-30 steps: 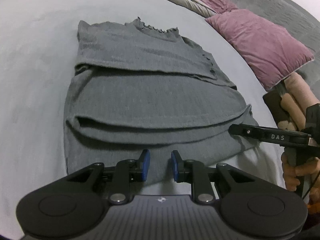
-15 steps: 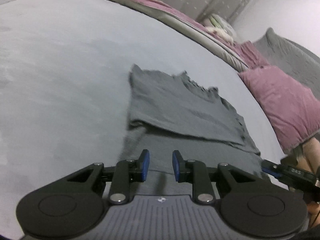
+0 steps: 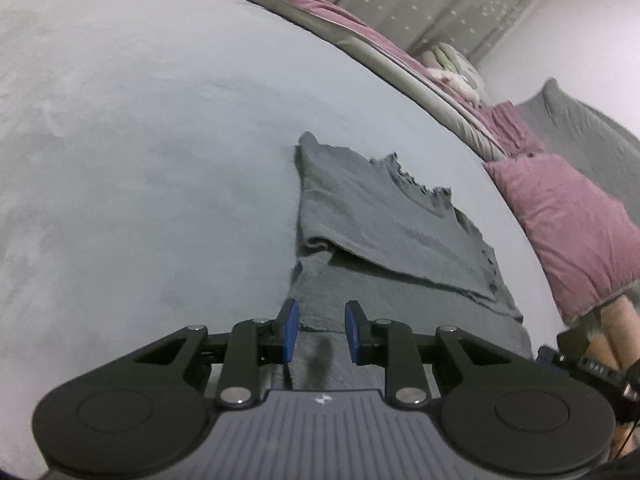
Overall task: Fold clothes
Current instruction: 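Lay the folded hem down and open both grippers, then grasp the folded hem edge with the left gripper while the right gripper grasps it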
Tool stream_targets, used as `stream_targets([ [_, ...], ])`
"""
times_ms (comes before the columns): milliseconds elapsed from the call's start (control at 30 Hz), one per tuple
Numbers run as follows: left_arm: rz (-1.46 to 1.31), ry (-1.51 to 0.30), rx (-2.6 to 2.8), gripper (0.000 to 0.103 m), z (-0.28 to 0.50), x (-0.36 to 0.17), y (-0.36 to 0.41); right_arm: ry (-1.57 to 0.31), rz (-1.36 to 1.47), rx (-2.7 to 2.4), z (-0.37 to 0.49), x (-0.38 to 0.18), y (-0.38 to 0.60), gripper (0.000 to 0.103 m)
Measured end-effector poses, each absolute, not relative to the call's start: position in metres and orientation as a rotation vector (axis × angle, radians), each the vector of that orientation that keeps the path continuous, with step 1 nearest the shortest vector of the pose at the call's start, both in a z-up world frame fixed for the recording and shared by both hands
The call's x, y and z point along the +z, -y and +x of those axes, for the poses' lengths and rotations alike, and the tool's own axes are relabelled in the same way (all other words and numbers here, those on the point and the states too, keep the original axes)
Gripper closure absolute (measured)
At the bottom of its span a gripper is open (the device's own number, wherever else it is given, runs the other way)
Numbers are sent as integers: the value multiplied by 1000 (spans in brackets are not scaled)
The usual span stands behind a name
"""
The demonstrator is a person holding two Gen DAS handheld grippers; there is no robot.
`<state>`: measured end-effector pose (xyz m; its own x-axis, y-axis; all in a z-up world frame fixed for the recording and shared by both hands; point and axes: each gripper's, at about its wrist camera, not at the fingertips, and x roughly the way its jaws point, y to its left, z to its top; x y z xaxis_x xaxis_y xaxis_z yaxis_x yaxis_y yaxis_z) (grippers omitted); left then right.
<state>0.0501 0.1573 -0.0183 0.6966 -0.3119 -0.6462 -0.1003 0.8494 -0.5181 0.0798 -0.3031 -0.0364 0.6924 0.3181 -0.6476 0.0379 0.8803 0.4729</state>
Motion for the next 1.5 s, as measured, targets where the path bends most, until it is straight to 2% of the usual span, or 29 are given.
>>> stream_targets([
  [300, -370, -843, -100, 80, 49, -20, -138, -819, 333, 172, 79, -41, 279, 66],
  [533, -259, -816, -98, 80, 45, -17, -125, -795, 271, 158, 76, -39, 274, 77],
  [967, -339, -844, -115, 81, 49, -22, -130, -796, 231, 153, 76, -42, 270, 74],
  [1067, -316, -845, -120, 87, 48, -22, -126, -799, 206, 151, 76, -43, 266, 79],
  [1200, -305, -852, -125, 88, 48, -23, -123, -792, 192, 141, 75, -42, 264, 86],
  [1500, -368, -869, -112, 87, 52, -27, -130, -800, 208, 143, 76, -44, 267, 84],
])
